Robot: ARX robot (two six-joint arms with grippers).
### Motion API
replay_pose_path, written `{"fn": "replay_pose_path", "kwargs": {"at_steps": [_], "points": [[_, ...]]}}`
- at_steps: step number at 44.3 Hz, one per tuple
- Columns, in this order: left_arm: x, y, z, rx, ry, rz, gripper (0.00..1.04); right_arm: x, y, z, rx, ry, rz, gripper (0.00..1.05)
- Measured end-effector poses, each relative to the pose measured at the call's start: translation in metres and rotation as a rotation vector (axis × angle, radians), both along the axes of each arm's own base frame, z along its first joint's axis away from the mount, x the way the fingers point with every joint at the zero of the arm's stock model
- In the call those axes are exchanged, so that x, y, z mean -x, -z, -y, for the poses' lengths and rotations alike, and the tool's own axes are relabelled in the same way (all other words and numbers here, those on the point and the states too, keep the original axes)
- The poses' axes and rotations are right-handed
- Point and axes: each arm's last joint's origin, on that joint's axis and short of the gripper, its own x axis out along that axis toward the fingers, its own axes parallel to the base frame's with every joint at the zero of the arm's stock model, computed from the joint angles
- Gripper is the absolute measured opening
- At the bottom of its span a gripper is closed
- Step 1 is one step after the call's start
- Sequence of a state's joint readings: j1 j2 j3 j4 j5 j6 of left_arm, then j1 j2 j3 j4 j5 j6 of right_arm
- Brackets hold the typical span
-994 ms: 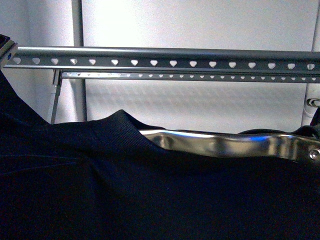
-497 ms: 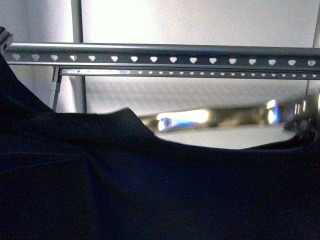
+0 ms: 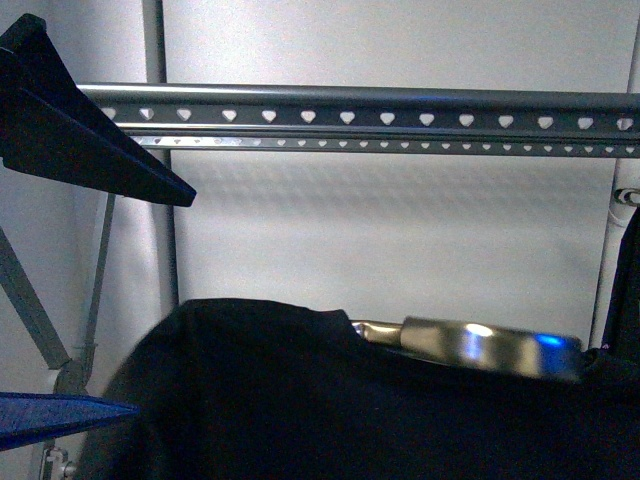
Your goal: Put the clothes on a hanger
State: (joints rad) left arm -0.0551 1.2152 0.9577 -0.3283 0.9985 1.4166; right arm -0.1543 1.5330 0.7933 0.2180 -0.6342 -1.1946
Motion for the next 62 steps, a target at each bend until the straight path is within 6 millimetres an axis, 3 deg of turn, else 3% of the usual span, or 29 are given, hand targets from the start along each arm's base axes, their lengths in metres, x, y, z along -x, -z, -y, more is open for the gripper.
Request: {"fn": "replay_pose_path", "kwargs": {"at_steps": [6,10,12,14,18,26,29,34,38,44,50,55,62], "points": [[-0.001,0.001,0.000,0.018,-0.049,-0.006,0.98,-0.006,0.000,0.006,-0.037,0.106,-0.065,0.04],[-0.009,0.005,-0.005,0.101,-0.304,0.054,0.98,-0.006,-0.001,0.005,-0.098,0.170,-0.133,0.03],[-0.016,-0.007,-0.012,0.300,-0.526,0.057,0.98,-0.004,-0.002,0.002,-0.144,0.208,-0.179,0.03],[-0.021,-0.032,-0.025,0.562,-0.754,0.011,0.98,-0.003,-0.006,-0.003,-0.218,0.264,-0.242,0.03],[-0.016,-0.054,-0.041,0.932,-0.972,-0.148,0.98,-0.004,-0.014,-0.009,-0.322,0.350,-0.357,0.03],[-0.009,-0.047,-0.060,1.226,-1.150,-0.467,0.98,-0.010,-0.038,-0.024,-0.570,0.480,-0.547,0.03],[-0.009,-0.040,-0.063,1.268,-1.165,-0.524,0.97,-0.018,-0.054,-0.027,-0.681,0.523,-0.563,0.03],[0.006,-0.027,-0.057,1.177,-1.175,-0.383,0.80,-0.030,-0.077,-0.027,-0.806,0.564,-0.556,0.03],[0.029,0.002,-0.040,1.052,-1.166,-0.282,0.59,-0.047,-0.106,-0.025,-0.932,0.603,-0.539,0.03],[0.049,0.042,-0.038,0.987,-1.182,-0.281,0.30,-0.068,-0.141,-0.018,-1.076,0.640,-0.522,0.03],[0.065,0.063,-0.038,0.982,-1.183,-0.272,0.05,-0.084,-0.163,-0.012,-1.173,0.686,-0.503,0.03],[0.078,0.079,-0.038,0.975,-1.184,-0.270,0.04,-0.099,-0.174,-0.011,-1.257,0.717,-0.492,0.03],[0.089,0.092,-0.038,0.973,-1.185,-0.271,0.04,-0.109,-0.167,-0.016,-1.271,0.781,-0.501,0.03]]}}
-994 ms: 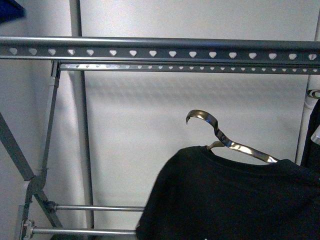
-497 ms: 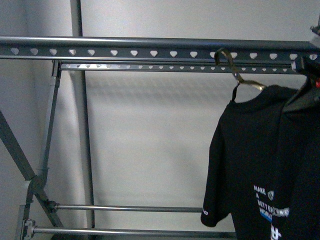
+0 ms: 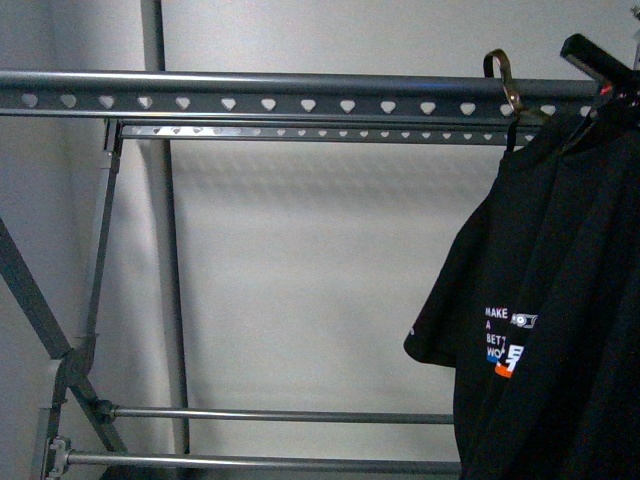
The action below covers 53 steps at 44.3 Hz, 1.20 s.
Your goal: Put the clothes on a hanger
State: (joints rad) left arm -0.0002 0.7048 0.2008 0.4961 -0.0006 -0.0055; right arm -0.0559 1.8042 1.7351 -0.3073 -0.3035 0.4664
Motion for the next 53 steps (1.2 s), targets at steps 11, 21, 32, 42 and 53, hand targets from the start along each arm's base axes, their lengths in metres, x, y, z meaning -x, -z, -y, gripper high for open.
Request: {"fn": "replay_pose_path", "kwargs": {"at_steps": [11,21,32,42,53], "points": [[0.015,0.014,0.000,0.000,0.000,0.005,0.04,-0.012,0.025,-0.014,-0.034,0.011,-0.040,0.03],[0.028,0.026,0.000,0.000,0.000,0.005,0.04,0.017,0.048,-0.026,0.055,0.027,0.129,0.34],[0.037,0.033,0.000,-0.001,0.000,0.007,0.04,0.154,0.029,-0.015,0.249,0.114,0.641,0.83],[0.042,0.035,0.000,-0.003,0.000,0.033,0.04,0.260,0.098,-0.015,0.452,0.162,0.473,0.84],[0.048,0.035,0.000,-0.003,0.000,0.030,0.04,0.300,0.152,-0.015,0.516,0.155,0.422,0.36]]}}
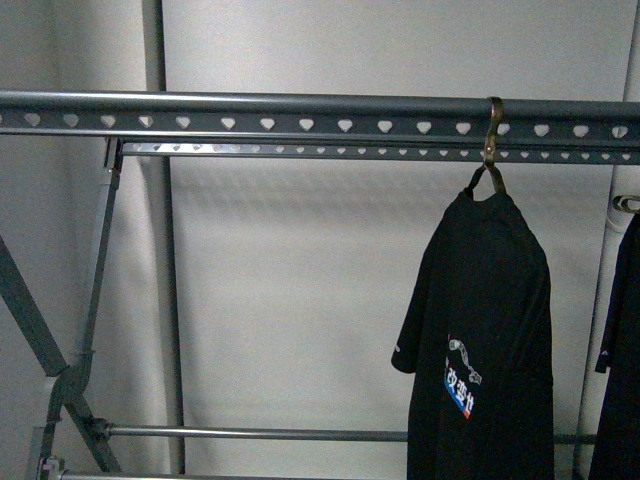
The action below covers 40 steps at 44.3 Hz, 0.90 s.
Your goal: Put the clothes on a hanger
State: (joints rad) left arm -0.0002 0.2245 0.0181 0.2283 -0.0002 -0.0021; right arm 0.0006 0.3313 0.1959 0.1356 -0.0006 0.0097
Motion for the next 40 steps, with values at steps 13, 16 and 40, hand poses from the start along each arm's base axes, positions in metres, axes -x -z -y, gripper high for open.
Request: {"fn": "replay_pose_path", "kwargs": {"at_steps": [13,16,40], "points": [[0.011,0.005,0.000,0.000,0.002,-0.032,0.04,0.006,0.022,0.000,0.008,0.000,-0.002,0.02],[0.014,0.003,0.000,0.000,0.000,-0.006,0.04,0.007,0.026,0.000,0.008,0.000,0.000,0.02],[0.015,0.003,0.000,0.000,0.000,-0.003,0.04,0.020,0.051,0.000,0.008,0.000,-0.002,0.02]]}}
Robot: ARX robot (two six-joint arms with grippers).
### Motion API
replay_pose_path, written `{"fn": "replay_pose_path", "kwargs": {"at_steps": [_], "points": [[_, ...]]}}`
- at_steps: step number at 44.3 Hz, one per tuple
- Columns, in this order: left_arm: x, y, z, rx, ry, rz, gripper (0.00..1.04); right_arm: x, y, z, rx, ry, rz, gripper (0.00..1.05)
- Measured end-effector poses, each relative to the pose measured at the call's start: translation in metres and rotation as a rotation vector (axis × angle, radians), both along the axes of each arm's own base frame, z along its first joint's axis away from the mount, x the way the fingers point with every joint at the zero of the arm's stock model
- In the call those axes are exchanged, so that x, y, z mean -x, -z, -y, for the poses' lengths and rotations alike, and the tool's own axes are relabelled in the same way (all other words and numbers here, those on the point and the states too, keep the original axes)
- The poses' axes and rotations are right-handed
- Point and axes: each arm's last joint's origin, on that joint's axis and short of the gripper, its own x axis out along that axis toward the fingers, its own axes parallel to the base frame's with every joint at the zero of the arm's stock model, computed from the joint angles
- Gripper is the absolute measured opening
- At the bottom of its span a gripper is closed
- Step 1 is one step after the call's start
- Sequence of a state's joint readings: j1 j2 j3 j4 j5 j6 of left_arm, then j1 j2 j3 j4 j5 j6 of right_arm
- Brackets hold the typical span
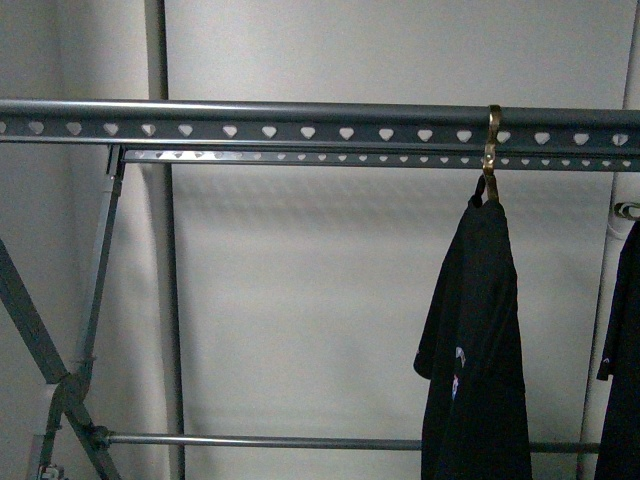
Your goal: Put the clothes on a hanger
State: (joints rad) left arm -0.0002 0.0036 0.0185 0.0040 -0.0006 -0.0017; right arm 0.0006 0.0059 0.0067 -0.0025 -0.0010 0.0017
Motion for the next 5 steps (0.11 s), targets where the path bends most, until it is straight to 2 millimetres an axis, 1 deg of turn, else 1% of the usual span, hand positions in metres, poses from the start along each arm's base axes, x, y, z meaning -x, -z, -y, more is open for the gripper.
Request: {"fn": "replay_pose_path", "kwargs": {"at_steps": [1,2,5], "points": [[0.0000,0.0000,0.0000,0.000,0.000,0.000,0.04,0.0000,0.0000,0.0000,0.001,0.000,0.000,0.03],[0.0000,0.0002,0.0000,0.000,0.000,-0.001,0.04,0.0000,-0.0001,0.0000,0.001,0.000,0.001,0.05],[0.0000,0.0000,0.0000,0.000,0.000,0.000,0.04,0.0001,-0.0001,0.0000,0.001,0.000,0.002,0.16]]}}
